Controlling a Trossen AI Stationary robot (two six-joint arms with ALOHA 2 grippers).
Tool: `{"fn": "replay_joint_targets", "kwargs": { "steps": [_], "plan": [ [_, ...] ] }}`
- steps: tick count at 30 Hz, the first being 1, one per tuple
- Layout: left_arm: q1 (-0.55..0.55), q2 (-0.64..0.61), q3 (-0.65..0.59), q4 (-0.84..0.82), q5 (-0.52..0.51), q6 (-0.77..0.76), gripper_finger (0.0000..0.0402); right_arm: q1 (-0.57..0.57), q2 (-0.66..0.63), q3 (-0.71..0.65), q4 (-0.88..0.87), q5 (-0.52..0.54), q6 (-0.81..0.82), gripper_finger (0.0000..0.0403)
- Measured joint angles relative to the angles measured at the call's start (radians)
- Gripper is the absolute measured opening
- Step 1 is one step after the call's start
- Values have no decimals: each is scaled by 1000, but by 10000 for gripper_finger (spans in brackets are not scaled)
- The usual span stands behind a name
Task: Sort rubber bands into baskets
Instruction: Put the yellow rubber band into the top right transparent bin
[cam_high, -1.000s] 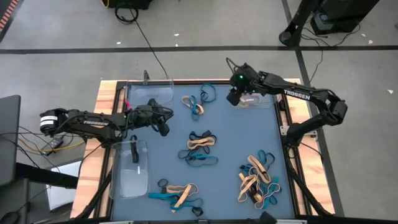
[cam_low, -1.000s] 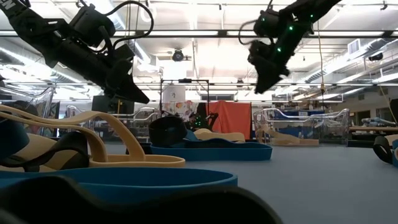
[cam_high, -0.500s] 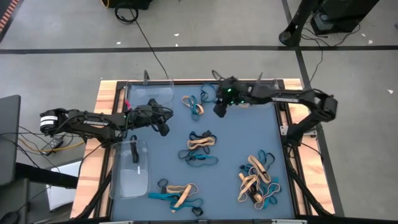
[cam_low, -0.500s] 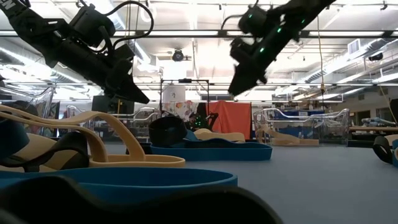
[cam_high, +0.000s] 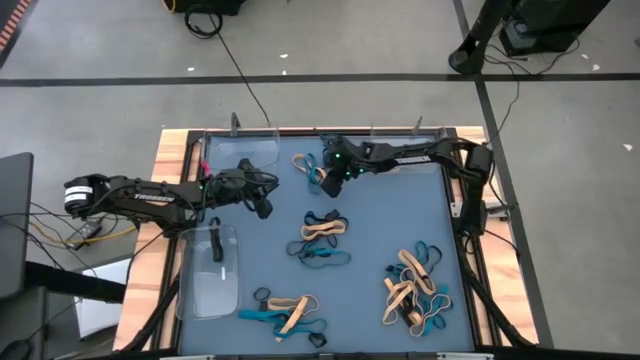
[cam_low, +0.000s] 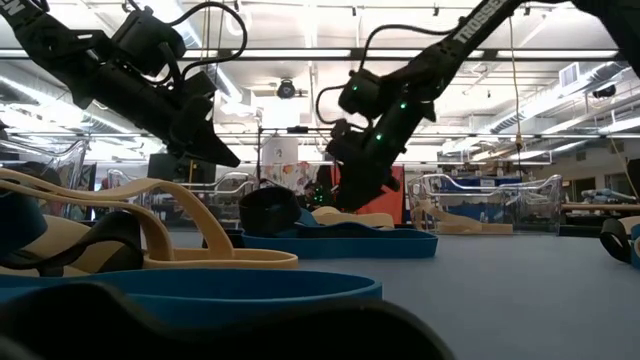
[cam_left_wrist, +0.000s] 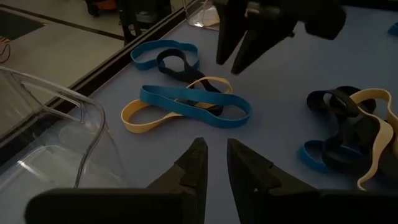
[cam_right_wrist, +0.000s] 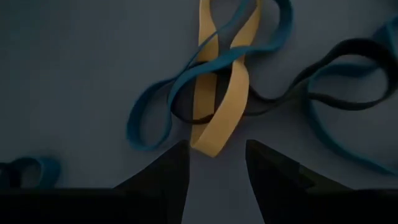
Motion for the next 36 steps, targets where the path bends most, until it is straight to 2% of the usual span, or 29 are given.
{"fn": "replay_joint_targets", "kwargs": {
  "steps": [8,14,24,30,36],
  "plan": [
    [0,0,0,-5,0,1,65,-4,68,15,14,-106,1,168],
    [0,0,0,-6,0,2,64,-3,62,15,41,-86,-1,144],
    [0,0,0,-5,0,1,64,-14,64,15,71,-62,-17,14],
    [0,0,0,-5,0,2,64,-15,37,13,51,-35,-63,7],
    [0,0,0,-11,0,1,64,-6,-84,13,-36,65,-112,4]
  ]
}}
